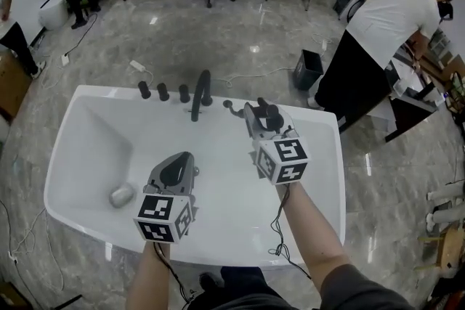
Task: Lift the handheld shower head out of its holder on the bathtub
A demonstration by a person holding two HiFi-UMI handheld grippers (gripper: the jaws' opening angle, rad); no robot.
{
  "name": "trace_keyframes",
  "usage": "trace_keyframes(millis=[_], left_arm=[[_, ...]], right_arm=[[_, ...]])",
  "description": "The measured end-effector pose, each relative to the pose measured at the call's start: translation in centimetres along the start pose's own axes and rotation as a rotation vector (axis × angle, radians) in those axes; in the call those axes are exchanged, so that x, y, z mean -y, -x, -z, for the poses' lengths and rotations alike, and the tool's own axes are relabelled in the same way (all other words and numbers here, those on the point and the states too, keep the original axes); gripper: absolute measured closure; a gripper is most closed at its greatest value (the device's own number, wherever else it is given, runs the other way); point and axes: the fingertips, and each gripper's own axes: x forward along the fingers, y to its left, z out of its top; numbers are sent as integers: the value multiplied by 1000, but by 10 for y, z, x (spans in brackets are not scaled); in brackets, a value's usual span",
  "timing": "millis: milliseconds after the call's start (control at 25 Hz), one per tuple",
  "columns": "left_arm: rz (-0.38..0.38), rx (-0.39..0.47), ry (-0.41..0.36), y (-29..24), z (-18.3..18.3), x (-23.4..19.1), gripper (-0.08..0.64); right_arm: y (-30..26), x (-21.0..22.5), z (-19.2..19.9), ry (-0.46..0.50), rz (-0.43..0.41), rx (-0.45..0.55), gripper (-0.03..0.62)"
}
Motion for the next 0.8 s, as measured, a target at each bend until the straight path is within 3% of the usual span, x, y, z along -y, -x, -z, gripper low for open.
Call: trace_keyframes(millis=[800], left_arm=[[86,83,-22,123,-20,61,537]], right_arm=[[198,-45,-46,-45,102,83,456]])
